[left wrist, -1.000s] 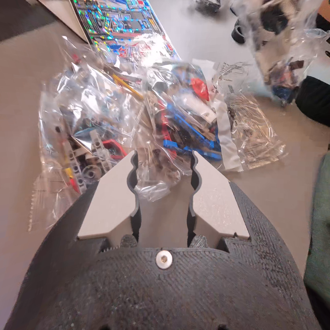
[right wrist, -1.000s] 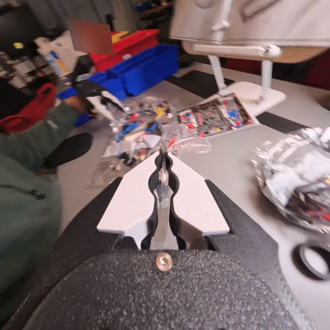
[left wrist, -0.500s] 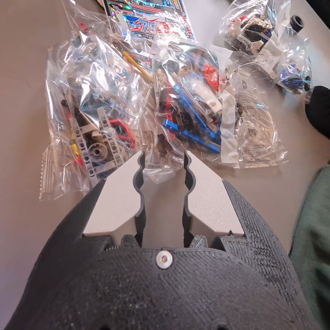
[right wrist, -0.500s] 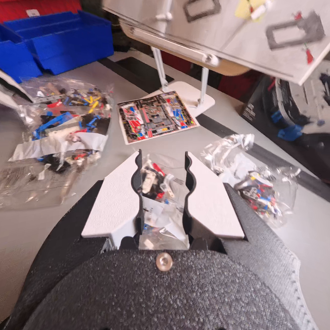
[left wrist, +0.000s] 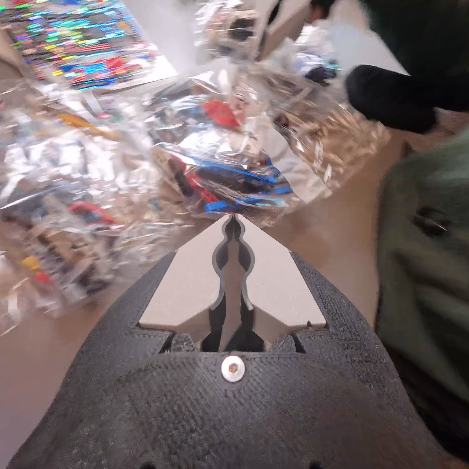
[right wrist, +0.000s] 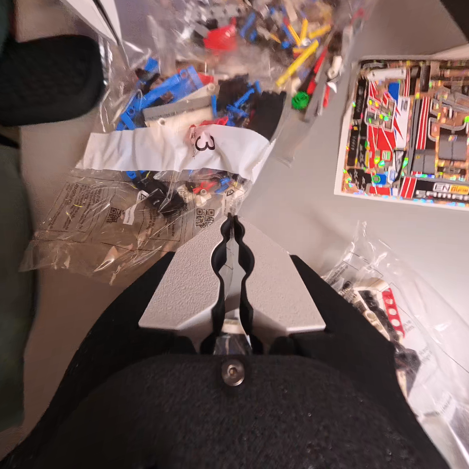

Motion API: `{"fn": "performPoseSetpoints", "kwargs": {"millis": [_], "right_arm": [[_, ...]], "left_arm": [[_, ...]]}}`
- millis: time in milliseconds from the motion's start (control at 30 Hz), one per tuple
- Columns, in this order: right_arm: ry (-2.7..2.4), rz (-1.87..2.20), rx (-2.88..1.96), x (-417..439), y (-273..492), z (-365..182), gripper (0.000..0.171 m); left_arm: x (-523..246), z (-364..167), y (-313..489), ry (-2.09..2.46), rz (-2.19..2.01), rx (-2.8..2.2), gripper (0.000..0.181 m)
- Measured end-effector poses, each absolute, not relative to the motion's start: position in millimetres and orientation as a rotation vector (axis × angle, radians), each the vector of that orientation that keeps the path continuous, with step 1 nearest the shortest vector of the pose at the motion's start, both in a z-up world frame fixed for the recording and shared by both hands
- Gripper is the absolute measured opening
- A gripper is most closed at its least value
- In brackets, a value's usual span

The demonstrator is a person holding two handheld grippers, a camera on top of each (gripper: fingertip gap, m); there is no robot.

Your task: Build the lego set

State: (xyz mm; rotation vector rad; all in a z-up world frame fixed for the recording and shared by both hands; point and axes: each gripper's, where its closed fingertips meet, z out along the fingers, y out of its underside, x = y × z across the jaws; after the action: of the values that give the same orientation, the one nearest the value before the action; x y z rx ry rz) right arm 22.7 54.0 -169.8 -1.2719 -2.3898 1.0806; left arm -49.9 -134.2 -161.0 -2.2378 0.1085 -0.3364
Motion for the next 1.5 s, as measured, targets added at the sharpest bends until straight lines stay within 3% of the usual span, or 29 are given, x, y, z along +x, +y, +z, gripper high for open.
{"fn": "performPoseSetpoints", "kwargs": {"millis": [33,133,267,433,500,533,600,667,800,1000,1133,1367,1500], "right_arm": [[-2.4,1.124,-1.219,31.5,50.4,-157.8,0.0],[-2.376,1.256,-1.145,60.7,49.9,-119.6,0.0],[-2.311,1.2,-1.162,89.3,79.4,-91.4,0.0],[-2.129,1.103,-1.266,96.9,127.1,-79.1,0.0],[-2.057,0.91,-1.377,92.2,159.3,-101.9,0.0],[-2.038,0.835,-1.405,91.2,170.2,-114.1,0.002],[-2.001,0.921,-1.408,89.5,166.8,-118.4,0.017],[-1.914,1.066,-1.401,87.3,161.9,-102.2,0.025],[-1.799,1.209,-1.336,91.5,160.2,-71.6,0.023],[-1.777,1.287,-1.324,93.5,147.3,-70.8,0.021],[-1.761,1.372,-1.272,93.4,127.5,-64.7,0.02],[-2.041,1.235,-1.006,93.0,58.4,-83.4,0.03],[-2.149,1.191,-0.907,85.8,28.5,-92.8,0.03]], "left_arm": [[-32.8,-158.0,-141.6,0.191,-0.395,-2.212,0.0],[12.7,-148.1,-163.6,0.409,-0.551,-2.112,0.002],[-22.2,-129.7,-153.1,0.229,-0.412,-2.042,0.028],[-155.2,-146.7,-139.0,-0.438,-0.021,-2.079,0.093],[-186.3,-160.0,-137.7,-0.608,0.025,-2.051,0.106],[-197.7,-168.4,-138.4,-0.662,0.045,-2.06,0.104],[-209.8,-185.1,-138.8,-0.718,0.019,-2.098,0.084],[-203.0,-194.9,-131.8,-0.691,-0.154,-2.117,0.03],[-213.6,-165.3,-123.7,-0.516,0.073,-2.116,0.0],[-180.0,-56.4,-95.4,0.08,0.842,-1.983,0.0],[-102.3,-43.0,-76.9,0.65,1.155,-1.745,0.005],[10.0,-122.3,-103.6,0.817,0.387,-1.931,0.041],[43.1,-100.4,-132.3,0.633,-0.186,-1.905,0.04]]}}
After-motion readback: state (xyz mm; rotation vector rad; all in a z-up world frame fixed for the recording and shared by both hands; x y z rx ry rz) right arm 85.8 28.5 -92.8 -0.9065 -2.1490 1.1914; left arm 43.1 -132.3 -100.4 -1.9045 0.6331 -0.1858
